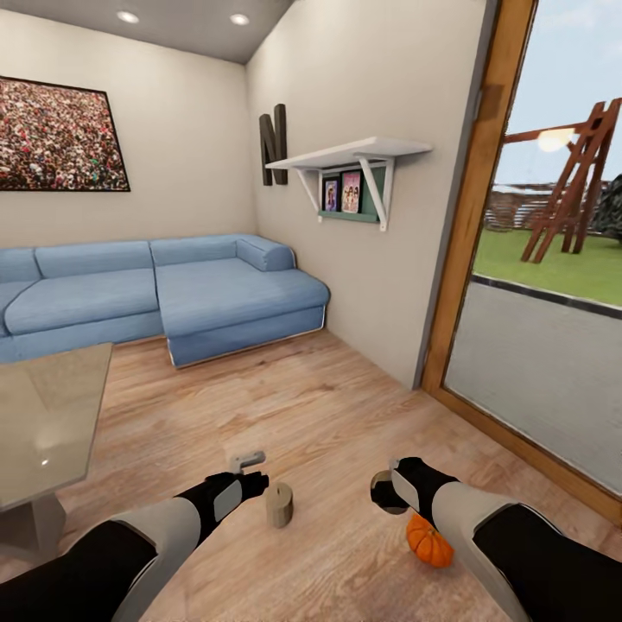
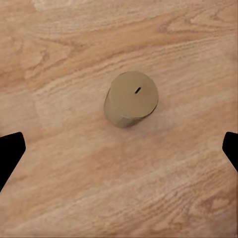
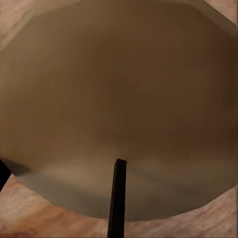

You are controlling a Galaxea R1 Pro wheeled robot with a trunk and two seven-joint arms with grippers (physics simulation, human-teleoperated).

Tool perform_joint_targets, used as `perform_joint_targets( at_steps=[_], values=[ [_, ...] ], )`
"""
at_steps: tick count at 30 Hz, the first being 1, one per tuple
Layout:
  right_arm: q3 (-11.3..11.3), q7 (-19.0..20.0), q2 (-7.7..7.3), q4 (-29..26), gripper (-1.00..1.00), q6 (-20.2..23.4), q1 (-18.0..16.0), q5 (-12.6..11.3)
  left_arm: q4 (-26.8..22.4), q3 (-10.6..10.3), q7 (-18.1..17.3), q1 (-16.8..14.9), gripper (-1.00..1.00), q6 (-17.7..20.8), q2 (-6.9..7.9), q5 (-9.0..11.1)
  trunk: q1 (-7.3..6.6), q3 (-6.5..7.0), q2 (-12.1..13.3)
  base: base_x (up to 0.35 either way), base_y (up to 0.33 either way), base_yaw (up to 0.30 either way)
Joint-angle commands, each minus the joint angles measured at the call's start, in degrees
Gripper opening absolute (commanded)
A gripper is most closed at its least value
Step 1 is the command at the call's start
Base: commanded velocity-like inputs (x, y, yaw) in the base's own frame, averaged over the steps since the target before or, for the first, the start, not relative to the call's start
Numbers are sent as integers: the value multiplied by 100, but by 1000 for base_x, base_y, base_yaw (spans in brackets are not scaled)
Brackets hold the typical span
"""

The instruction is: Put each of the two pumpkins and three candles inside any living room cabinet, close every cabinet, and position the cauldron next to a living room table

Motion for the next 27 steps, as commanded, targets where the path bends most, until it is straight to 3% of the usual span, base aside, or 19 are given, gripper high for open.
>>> perform_joint_targets(
  at_steps=[1,7,13,27],
  values=[
    [43,-22,3,7,-100,10,-6,-59,8,-48,13,-7,100,12,-3,47,-2,-6,-3,-32,-33,15],
    [43,-22,3,7,-100,10,33,-59,8,-48,13,-7,100,11,-1,47,-2,-5,-3,59,117,4],
    [43,-22,3,7,-100,10,39,-59,8,-48,13,-7,100,11,-3,47,-2,-5,-3,249,244,0],
    [37,-22,3,7,-100,10,64,-59,8,-48,13,28,100,11,-4,48,-2,-5,-3,48,47,0]
  ],
)
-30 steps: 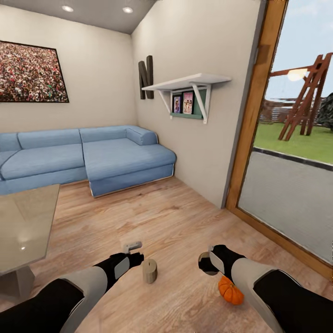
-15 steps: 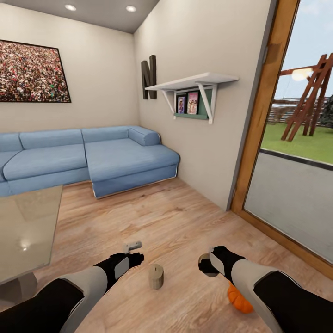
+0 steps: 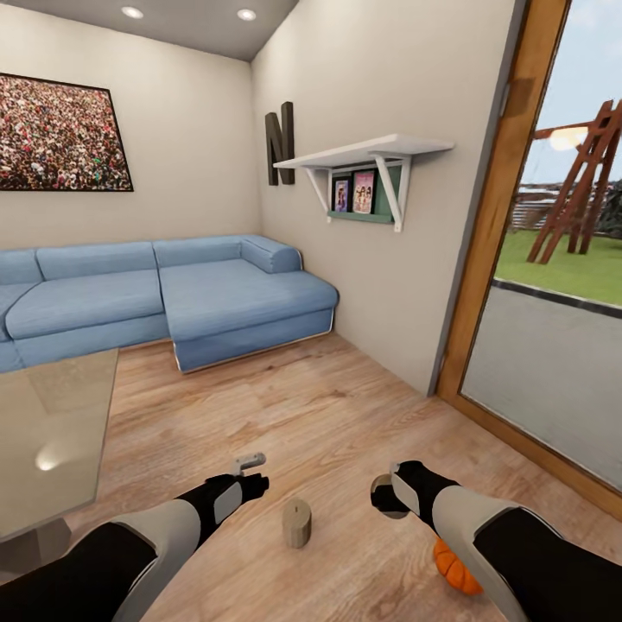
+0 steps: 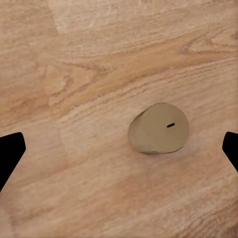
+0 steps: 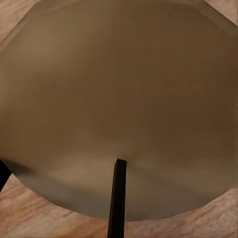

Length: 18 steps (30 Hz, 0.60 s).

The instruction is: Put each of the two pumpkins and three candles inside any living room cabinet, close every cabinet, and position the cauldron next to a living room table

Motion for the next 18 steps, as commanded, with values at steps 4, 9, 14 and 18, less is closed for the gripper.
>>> perform_joint_targets(
  at_steps=[4,9,14,18],
  values=[
    [41,-23,3,0,-100,-1,-5,-62,-1,-44,12,-6,100,5,-43,55,-1,-6,-3,3,3,0],
    [36,-15,3,-1,-100,-9,-5,-79,-20,-48,12,-6,100,4,-78,56,-1,-6,-3,0,0,0],
    [21,-19,-2,-10,-100,-11,-5,-84,-47,-48,11,-6,100,32,-74,56,-1,-6,-3,0,0,0],
    [-13,-27,-23,-129,-100,-9,-5,-92,-61,-56,-27,-6,100,77,-73,51,-1,-6,-3,0,0,0]
  ],
)
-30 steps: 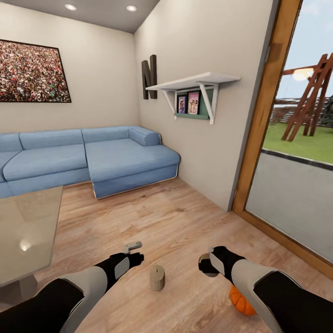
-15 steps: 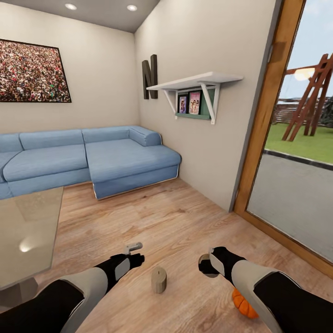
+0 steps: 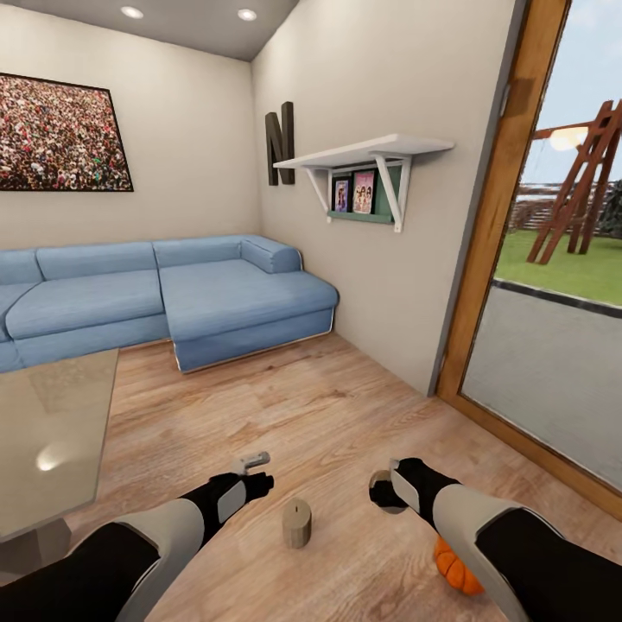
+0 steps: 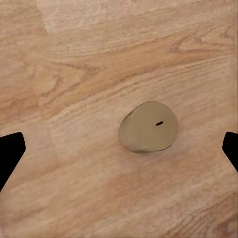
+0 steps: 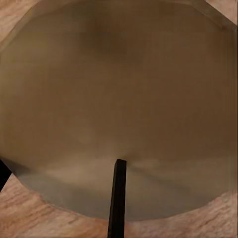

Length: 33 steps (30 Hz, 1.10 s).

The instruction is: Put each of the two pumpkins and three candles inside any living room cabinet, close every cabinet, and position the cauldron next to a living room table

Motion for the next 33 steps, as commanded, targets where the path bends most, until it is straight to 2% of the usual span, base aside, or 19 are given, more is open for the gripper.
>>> perform_joint_targets(
  at_steps=[1,3,5,8,10,13,16,17,21,23,24,26,33],
  values=[
    [21,-33,-13,-786,-100,94,-3,-70,-4,-58,-8,-5,100,183,-2,36,-1,-6,-2,0,0,0],
    [15,-43,-15,-1145,-100,205,-3,-71,-11,-62,13,-5,100,418,-4,27,-1,-6,-2,0,0,0],
    [8,-55,-16,-1625,-100,610,-3,-71,-62,-65,45,-5,100,756,-13,16,-1,-6,-2,0,0,0],
    [5,-65,-18,-2154,-100,1042,-3,-72,-174,-75,51,-5,100,915,-24,-24,-1,-6,-2,0,0,0],
    [5,-77,-21,-2477,-100,1237,-3,-72,-223,-92,52,-5,100,1035,-53,-121,-1,-6,-2,0,0,0],
    [1,-157,-24,-2834,-100,1498,-10,-72,-263,-108,77,-5,100,1339,-117,-390,-1,-6,-2,0,0,0],
    [-11,-426,-25,-3270,-100,1862,-17,-78,-483,-113,99,-5,100,1690,-181,-899,-1,-6,-2,0,0,0],
    [-18,-592,-25,-3551,-100,1972,-19,-79,-674,-113,100,-5,100,1778,-197,-1134,-1,-6,-2,0,0,0],
    [-21,-700,-25,-3897,-100,2055,-19,-80,-799,-117,72,-5,100,1820,-207,-1257,-1,-6,-2,0,0,0],
    [-22,-741,-25,-4212,-100,2317,-20,-80,-909,-119,53,-5,100,1833,-210,-1307,-1,-6,-2,0,0,0],
    [-22,-749,-25,-4470,-100,2578,-20,-80,-948,-121,46,-5,100,1832,-210,-1325,-1,-6,-2,0,0,0],
    [-22,-756,-25,-4674,-100,2729,-20,-81,-978,-129,46,-5,100,1833,-210,-1336,-1,-6,-2,0,0,0],
    [10,-761,-8,-4851,-100,2837,-18,-81,-1430,-160,53,-5,100,1854,-210,-1355,2,-29,-4,0,0,0]
  ],
)
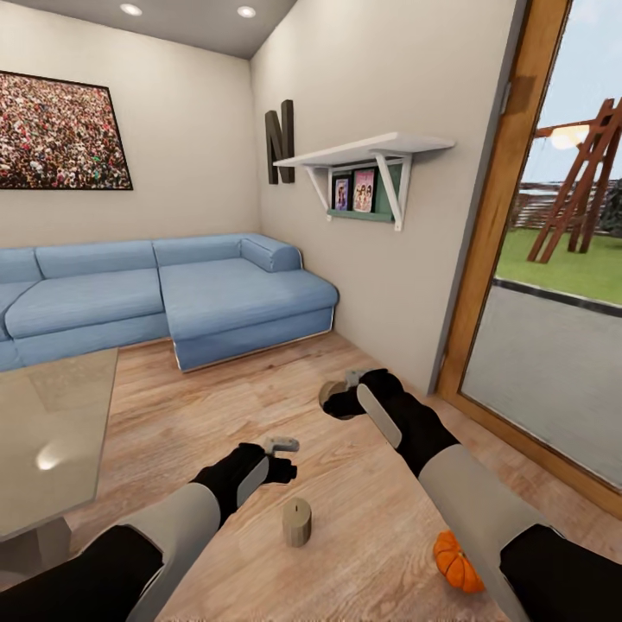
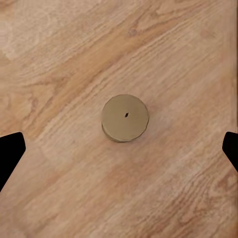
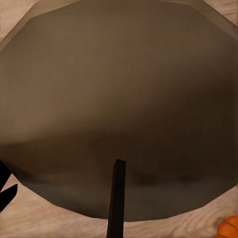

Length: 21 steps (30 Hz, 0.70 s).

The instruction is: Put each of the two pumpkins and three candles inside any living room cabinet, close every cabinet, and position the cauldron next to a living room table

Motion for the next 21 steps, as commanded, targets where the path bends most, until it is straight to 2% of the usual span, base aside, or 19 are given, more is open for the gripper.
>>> perform_joint_targets(
  at_steps=[1,10,21],
  values=[
    [20,-63,4,-12,-100,13,-3,-51,-47,-31,40,-3,100,23,0,62,1,-29,-5,0,0,0],
    [18,-61,14,-16,-100,9,1,-55,-120,-32,13,-5,100,25,0,70,24,-237,-17,0,0,-11],
    [0,-146,14,31,-100,7,1,-51,-253,-33,14,-12,100,98,0,71,52,-570,-32,0,0,-66]
  ],
)
